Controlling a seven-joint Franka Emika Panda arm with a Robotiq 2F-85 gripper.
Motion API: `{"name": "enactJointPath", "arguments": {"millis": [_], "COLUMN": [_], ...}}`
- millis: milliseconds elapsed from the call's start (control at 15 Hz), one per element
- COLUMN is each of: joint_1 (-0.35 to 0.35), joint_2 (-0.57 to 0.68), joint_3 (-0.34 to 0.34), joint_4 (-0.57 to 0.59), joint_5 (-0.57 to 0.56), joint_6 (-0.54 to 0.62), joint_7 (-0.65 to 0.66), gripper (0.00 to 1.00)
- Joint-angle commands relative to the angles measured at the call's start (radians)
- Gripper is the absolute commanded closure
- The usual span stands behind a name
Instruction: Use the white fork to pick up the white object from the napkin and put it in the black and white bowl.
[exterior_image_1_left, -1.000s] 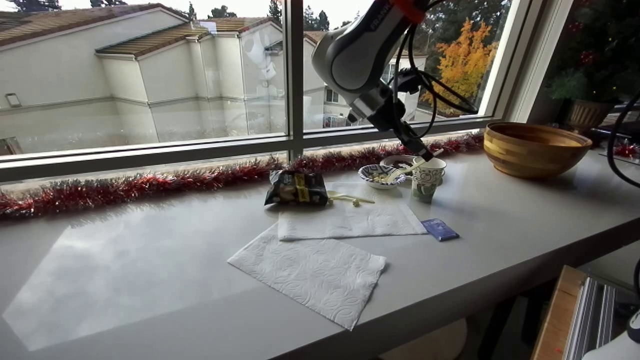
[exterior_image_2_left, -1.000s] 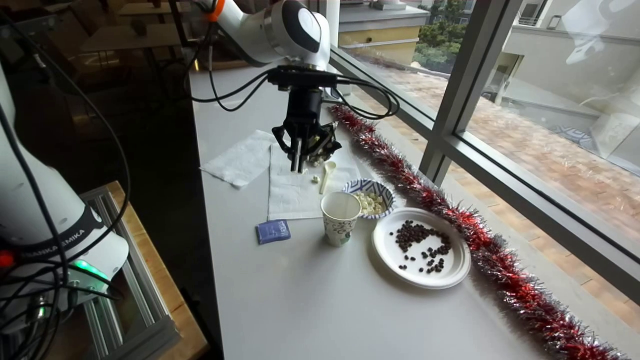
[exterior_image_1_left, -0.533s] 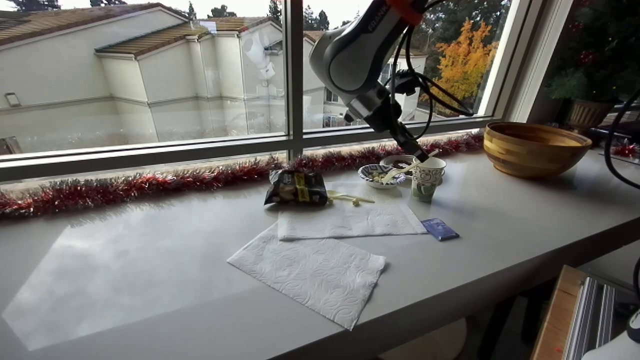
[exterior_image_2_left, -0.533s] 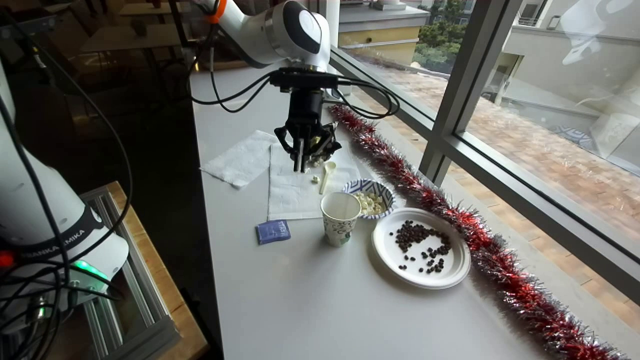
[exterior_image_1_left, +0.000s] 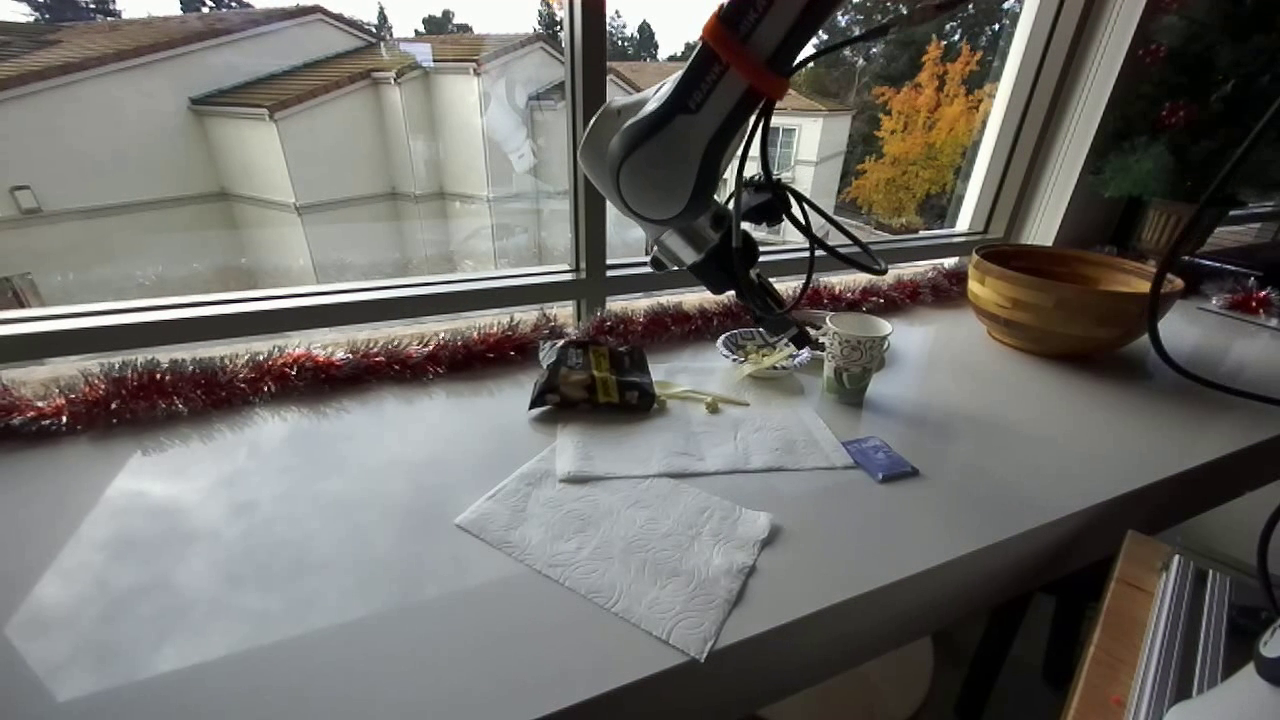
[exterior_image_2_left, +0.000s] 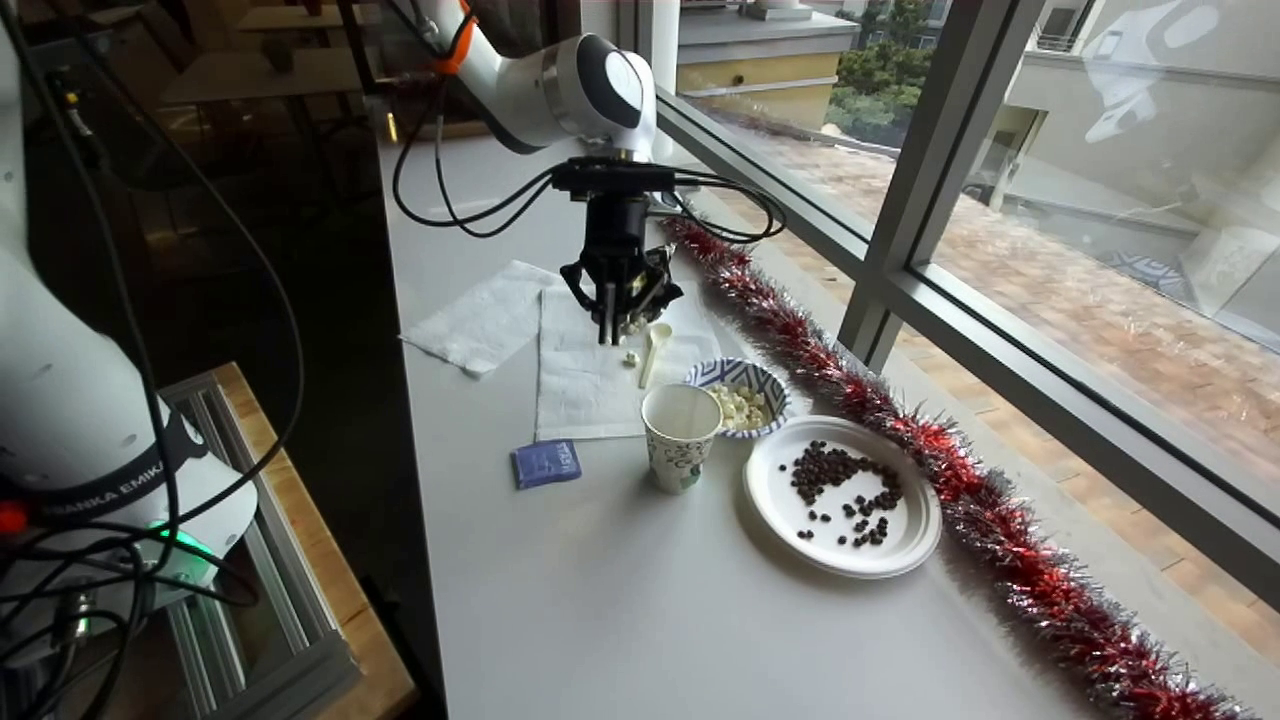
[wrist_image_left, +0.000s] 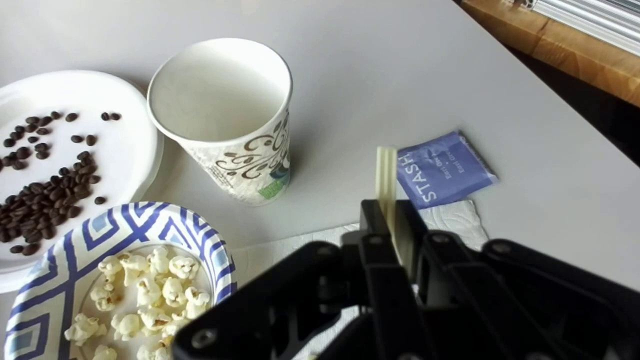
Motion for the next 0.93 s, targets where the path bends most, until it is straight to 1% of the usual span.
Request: {"name": "enactJointPath", "arguments": {"millis": [0,333,867], "joint_1": [0.016,0.019,0.02], "joint_2": [0.067,0.116,0.16], "joint_3": [-0.006,-0.01,-0.015], "joint_4": [0.066,0.114,0.163], "joint_5": [-0.016,-0.019,-0.021], "joint_6": [-0.019,-0.021,-0.022], "joint_7": [0.034,0.044,0.041], "gripper": [0.97,0.97,0.97]}}
